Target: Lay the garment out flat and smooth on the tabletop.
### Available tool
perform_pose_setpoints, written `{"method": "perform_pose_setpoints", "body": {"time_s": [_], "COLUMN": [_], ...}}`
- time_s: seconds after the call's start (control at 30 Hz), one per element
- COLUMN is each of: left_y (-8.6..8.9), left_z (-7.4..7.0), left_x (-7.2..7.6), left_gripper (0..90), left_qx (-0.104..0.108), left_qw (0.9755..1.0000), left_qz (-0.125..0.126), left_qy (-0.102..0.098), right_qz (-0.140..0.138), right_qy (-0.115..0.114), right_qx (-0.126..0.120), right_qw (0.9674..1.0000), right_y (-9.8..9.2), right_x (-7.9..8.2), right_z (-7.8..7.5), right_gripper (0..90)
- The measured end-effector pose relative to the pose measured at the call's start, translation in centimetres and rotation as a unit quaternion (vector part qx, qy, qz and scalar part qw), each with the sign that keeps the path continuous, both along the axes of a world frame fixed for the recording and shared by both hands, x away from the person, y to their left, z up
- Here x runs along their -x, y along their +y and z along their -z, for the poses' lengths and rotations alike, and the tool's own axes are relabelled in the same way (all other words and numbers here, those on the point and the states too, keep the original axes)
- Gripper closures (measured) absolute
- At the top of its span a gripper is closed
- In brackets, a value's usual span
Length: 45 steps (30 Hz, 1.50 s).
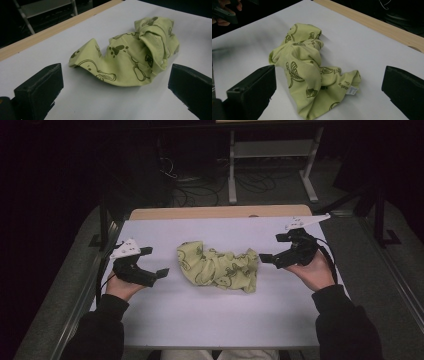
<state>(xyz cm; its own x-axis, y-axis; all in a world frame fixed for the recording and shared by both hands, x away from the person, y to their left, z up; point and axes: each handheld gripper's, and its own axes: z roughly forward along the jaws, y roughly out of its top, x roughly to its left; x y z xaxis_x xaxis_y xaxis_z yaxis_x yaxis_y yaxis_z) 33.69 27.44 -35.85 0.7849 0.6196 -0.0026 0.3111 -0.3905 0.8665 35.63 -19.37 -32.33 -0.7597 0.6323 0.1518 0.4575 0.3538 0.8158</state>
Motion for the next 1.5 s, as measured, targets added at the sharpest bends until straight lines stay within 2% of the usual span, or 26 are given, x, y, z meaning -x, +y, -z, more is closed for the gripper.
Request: {"method": "perform_pose_setpoints", "body": {"time_s": [0.43,0.6,0.97,1.0,1.1,1.27,1.4,1.43,1.5], "left_y": [-1.2,-1.9,-3.8,-4.0,-4.4,-4.7,-4.9,-5.0,-5.1], "left_z": [0.8,1.5,3.6,3.7,4.0,4.4,4.9,5.0,5.2], "left_x": [-0.5,-0.9,-1.5,-1.5,-1.6,-1.8,-1.8,-1.8,-1.8], "left_gripper": [0.0,0.0,0.0,0.0,0.0,0.0,0.0,0.0,0.0], "left_qx": [-0.002,0.007,0.010,0.010,0.006,0.012,0.015,0.014,0.012], "left_qw": [0.9999,0.9998,0.9990,0.9989,0.9987,0.9984,0.9981,0.9980,0.9979], "left_qz": [0.012,0.014,0.030,0.032,0.037,0.037,0.039,0.040,0.041], "left_qy": [0.007,0.013,0.032,0.034,0.036,0.041,0.044,0.047,0.049], "right_qz": [-0.023,-0.030,-0.035,-0.029,-0.024,-0.021,-0.025,-0.031,-0.034], "right_qy": [0.013,0.019,0.034,0.041,0.044,0.053,0.057,0.057,0.054], "right_qx": [0.011,0.012,-0.006,-0.018,-0.024,-0.036,-0.033,-0.029,-0.024], "right_qw": [0.9996,0.9993,0.9988,0.9986,0.9985,0.9977,0.9975,0.9975,0.9977], "right_y": [2.4,3.4,5.2,5.2,5.3,5.6,6.1,6.5,6.7], "right_x": [-1.0,-1.5,-3.1,-3.7,-4.1,-4.9,-5.3,-5.3,-5.3], "right_z": [1.5,2.2,4.0,4.4,4.8,5.6,6.0,6.1,6.1], "right_gripper": [0.0,0.0,0.0,0.7,2.3,5.2,9.4,13.3,13.8]}}
